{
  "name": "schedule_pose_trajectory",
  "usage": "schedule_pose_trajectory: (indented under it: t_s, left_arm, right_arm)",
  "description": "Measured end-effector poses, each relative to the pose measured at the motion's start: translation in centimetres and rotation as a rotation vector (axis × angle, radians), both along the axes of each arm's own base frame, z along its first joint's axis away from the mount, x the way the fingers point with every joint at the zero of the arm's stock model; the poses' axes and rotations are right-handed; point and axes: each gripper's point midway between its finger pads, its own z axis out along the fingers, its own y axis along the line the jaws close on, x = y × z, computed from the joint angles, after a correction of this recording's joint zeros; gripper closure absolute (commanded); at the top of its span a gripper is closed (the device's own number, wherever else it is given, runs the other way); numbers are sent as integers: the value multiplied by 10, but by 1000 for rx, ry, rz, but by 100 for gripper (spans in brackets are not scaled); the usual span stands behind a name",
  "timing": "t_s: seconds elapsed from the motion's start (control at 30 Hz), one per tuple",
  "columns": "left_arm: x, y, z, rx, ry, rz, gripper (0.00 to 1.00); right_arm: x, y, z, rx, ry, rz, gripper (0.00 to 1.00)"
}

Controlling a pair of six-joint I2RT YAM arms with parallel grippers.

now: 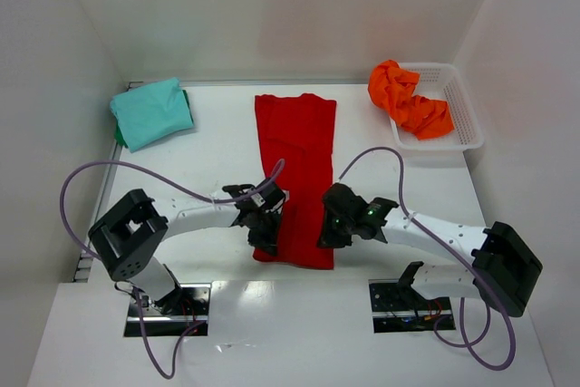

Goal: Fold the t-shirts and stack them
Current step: Rotate the tshirt 90 degrees

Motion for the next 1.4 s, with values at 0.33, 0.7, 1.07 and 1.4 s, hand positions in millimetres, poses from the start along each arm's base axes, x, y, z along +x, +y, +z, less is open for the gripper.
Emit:
schedule_pose_trajectory:
  t_s: [0.33,0.7,1.07,1.4]
  left_arm:
    - [-53,-19,-4,-36,140,-126,94]
    - [-43,-20,46,-70,38,-72,70]
    - [32,-2,40,72,-224,173,100]
    - [21,9,-13,201,-158,170,100]
  right_arm:
    - [-4,-5,-9,-15,9,1,80]
    - [-5,-7,-5,0,-7,1,84]
    - [-2,-8,1,9,-37,-3,95]
    - [-1,-8,4,19,-47,-4,95]
